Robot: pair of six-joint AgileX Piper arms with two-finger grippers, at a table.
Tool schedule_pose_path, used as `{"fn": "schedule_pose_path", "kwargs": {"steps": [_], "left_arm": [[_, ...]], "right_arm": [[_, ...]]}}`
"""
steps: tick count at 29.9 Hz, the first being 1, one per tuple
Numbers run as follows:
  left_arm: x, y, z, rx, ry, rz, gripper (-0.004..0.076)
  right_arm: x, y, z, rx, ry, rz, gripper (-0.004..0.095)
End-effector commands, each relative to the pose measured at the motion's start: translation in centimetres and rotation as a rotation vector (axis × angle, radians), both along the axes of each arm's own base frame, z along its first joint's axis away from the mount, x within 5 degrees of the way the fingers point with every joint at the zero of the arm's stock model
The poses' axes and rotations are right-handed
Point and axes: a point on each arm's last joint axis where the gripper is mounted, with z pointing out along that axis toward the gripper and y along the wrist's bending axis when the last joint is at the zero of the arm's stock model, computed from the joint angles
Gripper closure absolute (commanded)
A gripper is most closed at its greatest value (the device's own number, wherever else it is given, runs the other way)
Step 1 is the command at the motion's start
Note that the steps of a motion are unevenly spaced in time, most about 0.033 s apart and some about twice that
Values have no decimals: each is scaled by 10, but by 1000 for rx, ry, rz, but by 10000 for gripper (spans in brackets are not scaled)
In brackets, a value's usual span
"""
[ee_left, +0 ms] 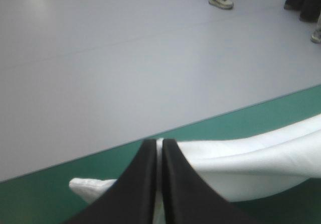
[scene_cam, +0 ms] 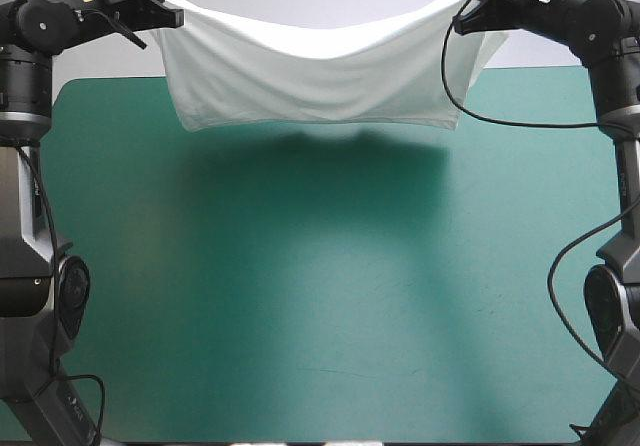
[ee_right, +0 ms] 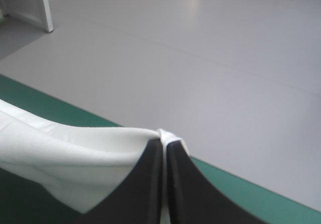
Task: Fold the cloth
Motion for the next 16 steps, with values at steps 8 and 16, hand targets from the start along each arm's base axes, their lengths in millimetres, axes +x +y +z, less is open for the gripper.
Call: {"fn": "schedule_pose_path", "kwargs": {"steps": [8, 16], "left_arm": [[-39, -2, -34, 33, 206, -31, 705], [-91, 2, -90, 88, 329, -11, 705]], "right_arm": [[-52, -5, -45, 9, 175, 3, 919], [-122, -11, -116, -17, 303, -24, 921]]}}
